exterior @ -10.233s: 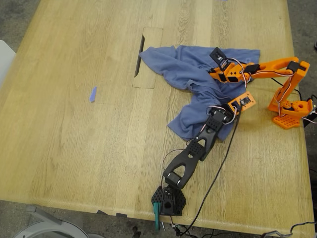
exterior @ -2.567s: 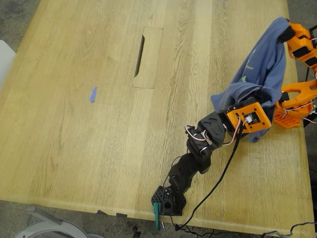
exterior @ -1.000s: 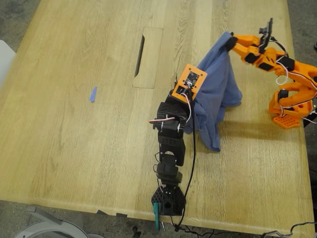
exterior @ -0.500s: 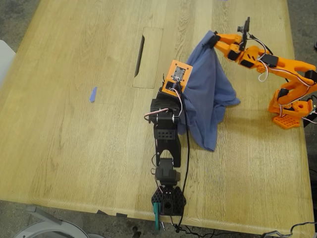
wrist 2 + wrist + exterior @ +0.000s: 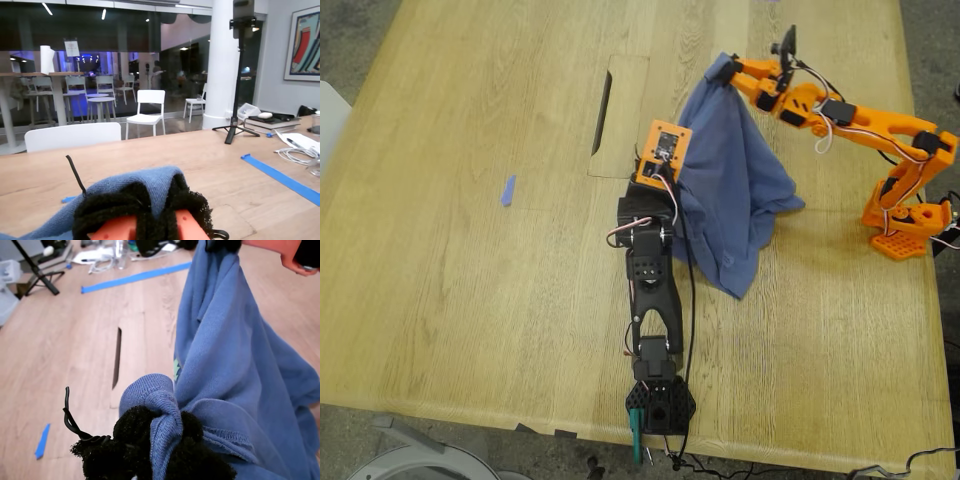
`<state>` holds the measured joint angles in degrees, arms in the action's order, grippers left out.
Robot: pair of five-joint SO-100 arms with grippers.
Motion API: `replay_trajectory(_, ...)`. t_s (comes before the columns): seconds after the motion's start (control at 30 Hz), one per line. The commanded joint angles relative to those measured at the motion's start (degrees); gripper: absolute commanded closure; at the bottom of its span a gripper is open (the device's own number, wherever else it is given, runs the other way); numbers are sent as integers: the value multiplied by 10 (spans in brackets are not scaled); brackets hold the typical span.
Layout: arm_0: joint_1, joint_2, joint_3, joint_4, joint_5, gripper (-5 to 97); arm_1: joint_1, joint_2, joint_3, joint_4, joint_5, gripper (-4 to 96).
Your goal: Fold a T-shirt
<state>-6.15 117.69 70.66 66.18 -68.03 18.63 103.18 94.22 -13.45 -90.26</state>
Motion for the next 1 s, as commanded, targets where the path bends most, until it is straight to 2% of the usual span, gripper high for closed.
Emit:
replay_trajectory(0.0,-41,66,6,-54,2,918,33,-12,-68,2,4,913)
replay_trajectory(0.4,-104,85,175,-253,-5,918,56,-158,-162,-33,8,913)
replay_trajectory(0.87,-173,54,249,-413,-12,918,88,-323,-349,-12,11,913)
replay_trajectory(0.97,-174,53,273,-446,-12,918,94,-345,-351,-33,14,913)
